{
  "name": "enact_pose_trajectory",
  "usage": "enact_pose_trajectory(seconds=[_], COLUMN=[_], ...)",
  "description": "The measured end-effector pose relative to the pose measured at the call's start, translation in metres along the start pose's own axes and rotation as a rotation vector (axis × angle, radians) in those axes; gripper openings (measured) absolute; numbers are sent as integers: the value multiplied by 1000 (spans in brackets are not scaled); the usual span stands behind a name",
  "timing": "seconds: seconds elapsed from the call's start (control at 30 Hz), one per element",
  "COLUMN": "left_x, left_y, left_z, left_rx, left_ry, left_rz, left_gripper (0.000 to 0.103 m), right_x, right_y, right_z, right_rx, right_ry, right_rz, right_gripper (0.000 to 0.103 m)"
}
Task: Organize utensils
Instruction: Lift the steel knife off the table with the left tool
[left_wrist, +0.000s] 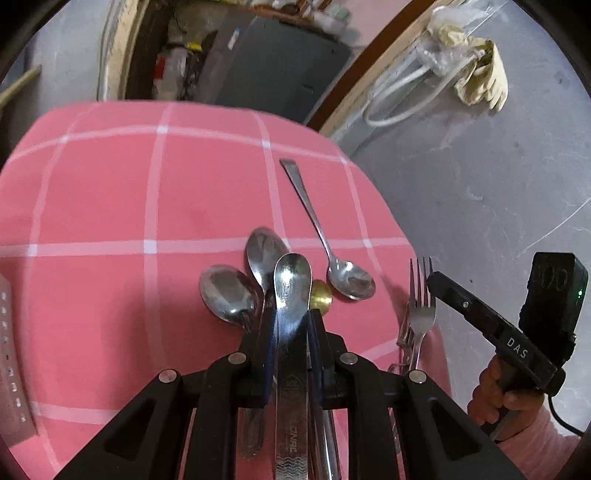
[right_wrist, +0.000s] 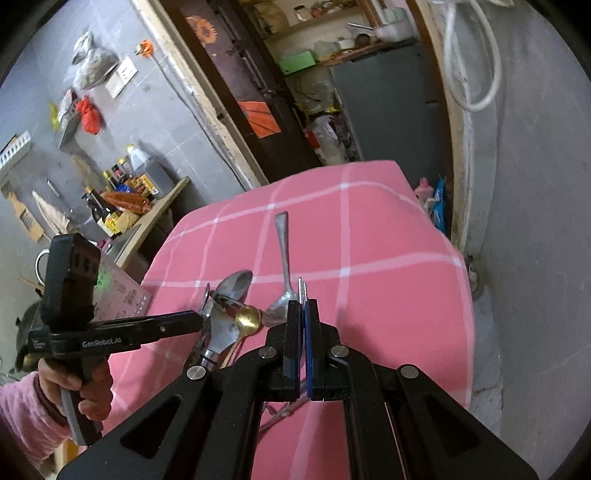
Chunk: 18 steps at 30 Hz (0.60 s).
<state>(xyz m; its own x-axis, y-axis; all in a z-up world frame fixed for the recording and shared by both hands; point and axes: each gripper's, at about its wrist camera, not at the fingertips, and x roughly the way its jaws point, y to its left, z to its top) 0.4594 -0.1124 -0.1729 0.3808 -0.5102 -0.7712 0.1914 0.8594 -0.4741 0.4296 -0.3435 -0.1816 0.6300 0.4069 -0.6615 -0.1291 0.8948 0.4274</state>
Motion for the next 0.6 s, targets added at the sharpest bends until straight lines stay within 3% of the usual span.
enact_pose_trajectory(seconds=[0.2, 0.37, 0.6], left_x=[24, 29, 19], left_y=[-1, -7, -6], left_z=[5, 4, 8], left_rx=[-4, 13, 14], left_ry=[143, 155, 145], left_rz=[-7, 1, -19], left_gripper=[16, 16, 2], right_x=[4, 6, 2], right_y=[-2, 1, 5], right_z=[-8, -8, -9], right_rx=[29, 28, 25], right_ry=[4, 7, 1], right_rz=[-3, -5, -13], right_gripper=[2, 2, 2])
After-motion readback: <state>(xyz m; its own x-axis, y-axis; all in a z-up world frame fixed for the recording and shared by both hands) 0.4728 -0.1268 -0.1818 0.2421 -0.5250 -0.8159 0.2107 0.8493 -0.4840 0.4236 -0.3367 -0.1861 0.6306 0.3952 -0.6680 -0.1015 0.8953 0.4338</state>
